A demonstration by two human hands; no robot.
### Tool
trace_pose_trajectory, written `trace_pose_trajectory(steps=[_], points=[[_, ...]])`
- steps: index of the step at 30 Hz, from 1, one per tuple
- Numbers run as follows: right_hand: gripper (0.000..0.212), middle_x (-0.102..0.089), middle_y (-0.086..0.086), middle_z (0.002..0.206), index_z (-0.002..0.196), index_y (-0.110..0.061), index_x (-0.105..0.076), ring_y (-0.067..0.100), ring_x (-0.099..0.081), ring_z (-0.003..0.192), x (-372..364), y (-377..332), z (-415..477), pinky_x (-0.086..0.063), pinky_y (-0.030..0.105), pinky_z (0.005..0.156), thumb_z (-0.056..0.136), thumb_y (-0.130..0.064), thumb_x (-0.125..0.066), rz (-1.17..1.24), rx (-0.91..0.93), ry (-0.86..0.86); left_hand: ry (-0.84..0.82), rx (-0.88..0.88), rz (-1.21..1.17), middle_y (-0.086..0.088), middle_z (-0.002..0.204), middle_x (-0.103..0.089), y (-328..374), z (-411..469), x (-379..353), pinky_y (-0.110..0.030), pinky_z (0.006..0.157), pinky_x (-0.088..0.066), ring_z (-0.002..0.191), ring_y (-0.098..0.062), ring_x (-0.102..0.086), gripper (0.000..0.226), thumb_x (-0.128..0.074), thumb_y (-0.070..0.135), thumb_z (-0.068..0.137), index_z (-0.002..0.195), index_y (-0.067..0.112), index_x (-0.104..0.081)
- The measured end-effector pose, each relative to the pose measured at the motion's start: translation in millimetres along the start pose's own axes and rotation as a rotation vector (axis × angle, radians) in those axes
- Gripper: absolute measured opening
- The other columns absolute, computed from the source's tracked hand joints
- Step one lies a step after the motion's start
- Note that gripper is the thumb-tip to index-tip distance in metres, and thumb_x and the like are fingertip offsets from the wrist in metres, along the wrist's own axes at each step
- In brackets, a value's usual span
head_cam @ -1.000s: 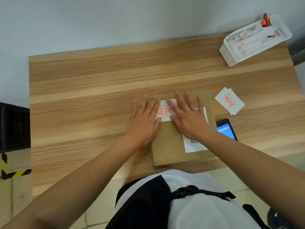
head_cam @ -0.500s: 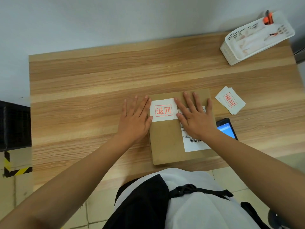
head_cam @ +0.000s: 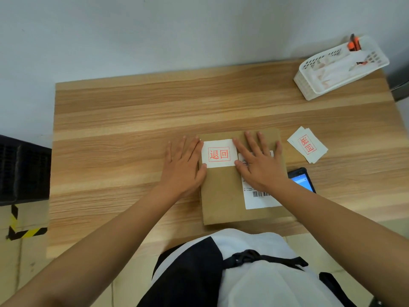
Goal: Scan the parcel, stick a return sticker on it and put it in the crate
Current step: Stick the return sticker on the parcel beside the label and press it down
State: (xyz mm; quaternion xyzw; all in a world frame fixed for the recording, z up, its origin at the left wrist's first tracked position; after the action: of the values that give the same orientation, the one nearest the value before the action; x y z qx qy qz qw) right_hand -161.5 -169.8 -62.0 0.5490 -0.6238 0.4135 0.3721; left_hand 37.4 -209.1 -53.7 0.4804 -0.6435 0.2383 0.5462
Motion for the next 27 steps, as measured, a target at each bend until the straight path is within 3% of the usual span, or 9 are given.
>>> trace_pose_trajectory(steps=[5,10,17,21,27], points=[[0.061,0.012,-0.002,0.168,0.152,-0.051,0.002,0.029,0.015,0.153,6.2,-25.0,3.0,0.006,0.069,0.114,0.096,-0.045,-0.02,0.041,0.08,0.005,-0.049,0.009,0.009,0.005,0.168,-0.003,32.3,7.1,6.3,-0.056,0.119,0.011,0.154,-0.027,0.004,0.069,-0.018,0.046,0.093,0.158,0.025,-0.007],[0.063,0.007,-0.001,0.169,0.153,-0.05,-0.001,0.027,0.013,0.153,5.5,-26.6,8.2,0.005,0.071,0.112,0.093,-0.044,-0.021,0.057,0.06,-0.016,-0.051,0.057,0.0,0.005,0.168,-0.004,37.4,11.8,-2.4,-0.056,0.12,0.009,0.154,-0.028,0.005,0.068,-0.027,0.049,0.097,0.158,0.028,-0.005],[0.064,0.006,-0.001,0.169,0.153,-0.051,0.002,0.027,0.012,0.153,9.3,-27.3,9.2,0.002,0.07,0.112,0.095,-0.043,-0.025,0.036,0.054,-0.052,-0.022,0.096,0.05,0.0,0.167,-0.014,46.6,14.2,5.9,-0.057,0.12,0.007,0.152,-0.036,-0.007,0.08,-0.005,0.061,0.083,0.157,0.031,-0.013],[0.063,0.002,-0.002,0.169,0.155,-0.046,-0.005,0.024,0.009,0.154,14.8,-24.6,7.1,0.0,0.067,0.114,0.096,-0.042,-0.027,0.06,0.067,-0.055,-0.013,0.058,0.111,0.001,0.167,-0.015,44.9,12.9,10.3,-0.056,0.119,0.011,0.153,-0.03,-0.007,0.067,-0.021,0.054,0.096,0.158,0.029,-0.012],[0.066,-0.005,-0.001,0.169,0.156,-0.039,-0.013,0.024,0.003,0.154,17.5,-5.4,1.8,-0.005,0.055,0.12,0.093,-0.042,-0.031,0.081,0.06,-0.001,-0.001,0.061,0.178,0.002,0.167,-0.017,31.3,5.1,12.6,-0.057,0.119,0.011,0.154,-0.028,-0.004,0.068,-0.02,0.051,0.097,0.158,0.021,-0.016]])
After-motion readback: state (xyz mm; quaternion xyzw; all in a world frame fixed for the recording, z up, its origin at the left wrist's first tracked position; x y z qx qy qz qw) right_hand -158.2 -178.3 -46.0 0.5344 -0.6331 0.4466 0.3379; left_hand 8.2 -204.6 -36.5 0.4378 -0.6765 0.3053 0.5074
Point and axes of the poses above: each hand's wrist, its own z-axis towards the middle knuckle, its own x-axis out of the back of the hand, y = z × x, the point moved 9 cm from there along z, towards the middle knuckle
